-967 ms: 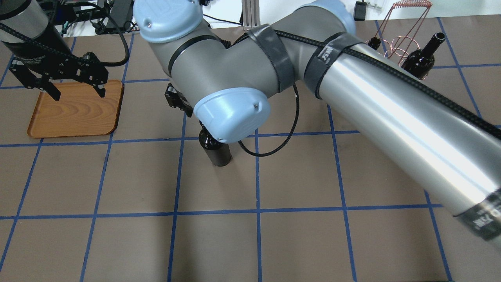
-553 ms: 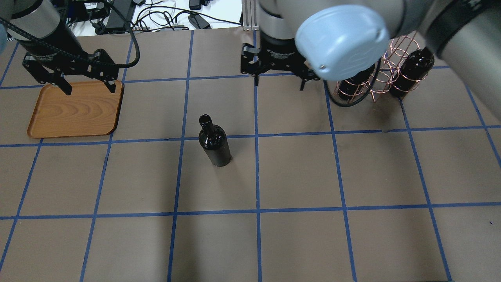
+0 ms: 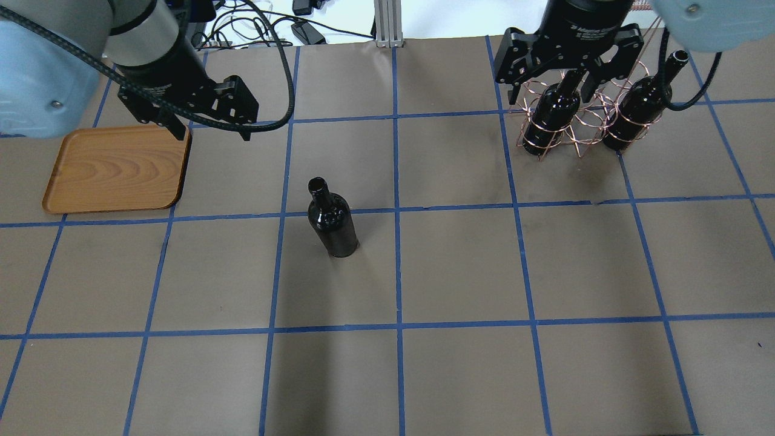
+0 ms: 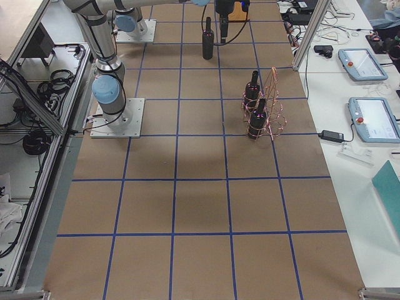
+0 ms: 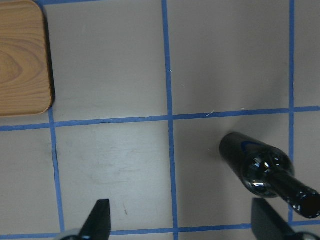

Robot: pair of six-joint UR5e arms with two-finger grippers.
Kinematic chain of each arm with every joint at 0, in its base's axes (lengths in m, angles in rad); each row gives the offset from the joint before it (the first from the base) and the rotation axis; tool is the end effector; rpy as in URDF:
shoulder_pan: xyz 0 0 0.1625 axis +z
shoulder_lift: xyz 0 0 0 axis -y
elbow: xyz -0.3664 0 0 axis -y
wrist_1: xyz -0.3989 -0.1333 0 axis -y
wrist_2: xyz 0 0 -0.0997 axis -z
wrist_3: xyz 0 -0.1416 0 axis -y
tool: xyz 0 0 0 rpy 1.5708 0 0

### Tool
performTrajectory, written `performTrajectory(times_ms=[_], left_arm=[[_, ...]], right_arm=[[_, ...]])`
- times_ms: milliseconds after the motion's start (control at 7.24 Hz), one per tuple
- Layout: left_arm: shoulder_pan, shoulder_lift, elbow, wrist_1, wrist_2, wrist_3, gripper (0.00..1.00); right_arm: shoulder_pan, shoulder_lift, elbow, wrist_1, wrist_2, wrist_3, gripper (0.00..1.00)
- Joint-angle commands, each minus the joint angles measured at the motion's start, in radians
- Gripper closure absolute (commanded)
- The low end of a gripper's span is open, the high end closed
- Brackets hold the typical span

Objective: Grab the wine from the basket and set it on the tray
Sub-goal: 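Open the right gripper and raise it back over the rack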

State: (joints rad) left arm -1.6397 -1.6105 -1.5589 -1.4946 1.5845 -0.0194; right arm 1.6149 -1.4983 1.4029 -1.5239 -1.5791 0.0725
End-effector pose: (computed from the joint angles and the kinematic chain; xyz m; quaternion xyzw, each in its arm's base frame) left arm -0.1668 -0.5094 0.3809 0.0246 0.9994 -0.0245 0.0058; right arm 0.1554 -0.5237 0.4293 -0.0143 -0.9996 0.0245 0.0027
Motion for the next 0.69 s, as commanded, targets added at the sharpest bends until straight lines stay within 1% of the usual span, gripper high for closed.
performTrajectory(times_ms=[0, 276, 553], left_arm=[[-0.095, -0.019, -0.007, 0.01, -0.014, -0.051, 0.0], [-0.143, -0.052, -0.02, 0.052, -0.017, -0.053, 0.0], [-0.154, -0.086, -0.093, 0.161, -0.067, -0.05, 0.0]], right_arm=[[-0.01, -0.014, 0.007, -0.005, 0.001, -0.023, 0.0], [-0.01, -0.026, 0.013, -0.009, -0.015, -0.048, 0.0], [-0.009, -0.03, 0.027, -0.021, -0.01, -0.049, 0.0]])
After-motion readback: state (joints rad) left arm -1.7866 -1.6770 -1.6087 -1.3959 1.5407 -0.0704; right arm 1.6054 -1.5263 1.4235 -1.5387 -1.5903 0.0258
